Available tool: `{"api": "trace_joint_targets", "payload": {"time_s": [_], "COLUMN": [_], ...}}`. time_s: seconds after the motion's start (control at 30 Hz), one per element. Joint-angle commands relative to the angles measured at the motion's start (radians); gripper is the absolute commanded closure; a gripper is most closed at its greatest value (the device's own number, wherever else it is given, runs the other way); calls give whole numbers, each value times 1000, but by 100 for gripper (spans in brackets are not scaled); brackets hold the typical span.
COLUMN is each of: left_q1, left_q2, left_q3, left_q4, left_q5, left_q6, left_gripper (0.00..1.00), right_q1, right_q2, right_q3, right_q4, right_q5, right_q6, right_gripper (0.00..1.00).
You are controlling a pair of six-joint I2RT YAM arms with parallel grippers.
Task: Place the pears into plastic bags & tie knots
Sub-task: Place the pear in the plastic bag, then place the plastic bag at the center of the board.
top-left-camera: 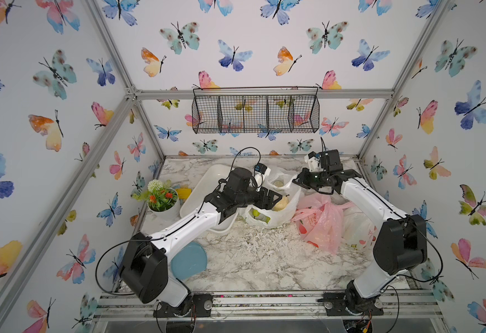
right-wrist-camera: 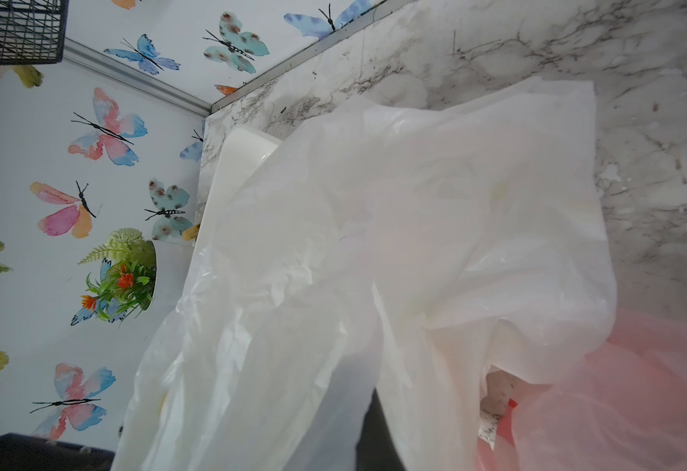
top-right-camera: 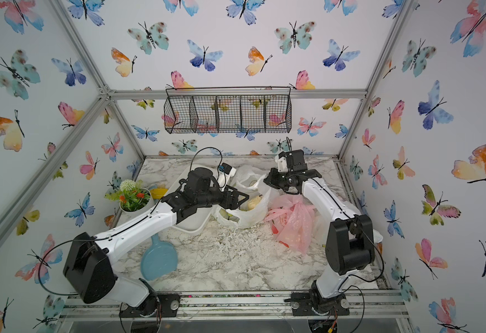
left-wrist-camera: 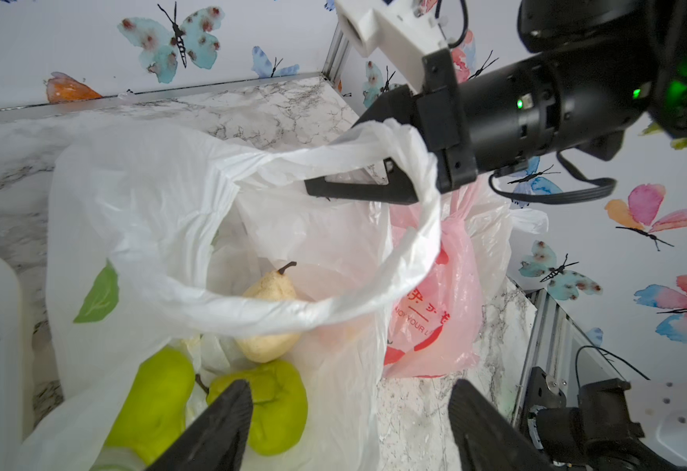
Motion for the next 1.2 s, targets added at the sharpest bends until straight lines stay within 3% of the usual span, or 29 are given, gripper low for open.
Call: {"api": "trace_joint_targets", "payload": {"time_s": [0.0,0.2,0.37,0.63,0.73,0.8,0.83,0.93,1.07,1.17], "left_q1": [33,73,61,25,24,25,25,25,27,27], "left_q2": [-127,-277,-266,-122,-30,4,10,-7,-50,-66], "left_q3": [-74,-300,-415,-430,-409,-397,-400,-438,-465,-467], "left_q4": [-171,90,342,521,578,607,622,673,659,635], "left_q5": [-61,46,103,27,32,41,41,16,-24,-36], "left_q6": [-151,-554,-796,-839,-823,-818,-819,-813,-764,-727], "left_gripper": [21,17,10,13,27,45,59,88,98,98], "right_q1": [1,20,33,38,40,41,40,40,58,144], "right_q2": [18,31,38,24,20,15,11,-7,-57,-106], "right_q3": [6,17,37,34,33,47,61,89,97,103], "right_q4": [2,22,21,7,6,-21,-45,-118,-145,-140], "right_q5": [-6,-4,0,8,11,27,46,100,124,261], "right_q6": [2,22,28,27,26,1,-28,-132,-273,-420], "right_gripper": [98,98,98,96,93,89,86,69,50,38]}}
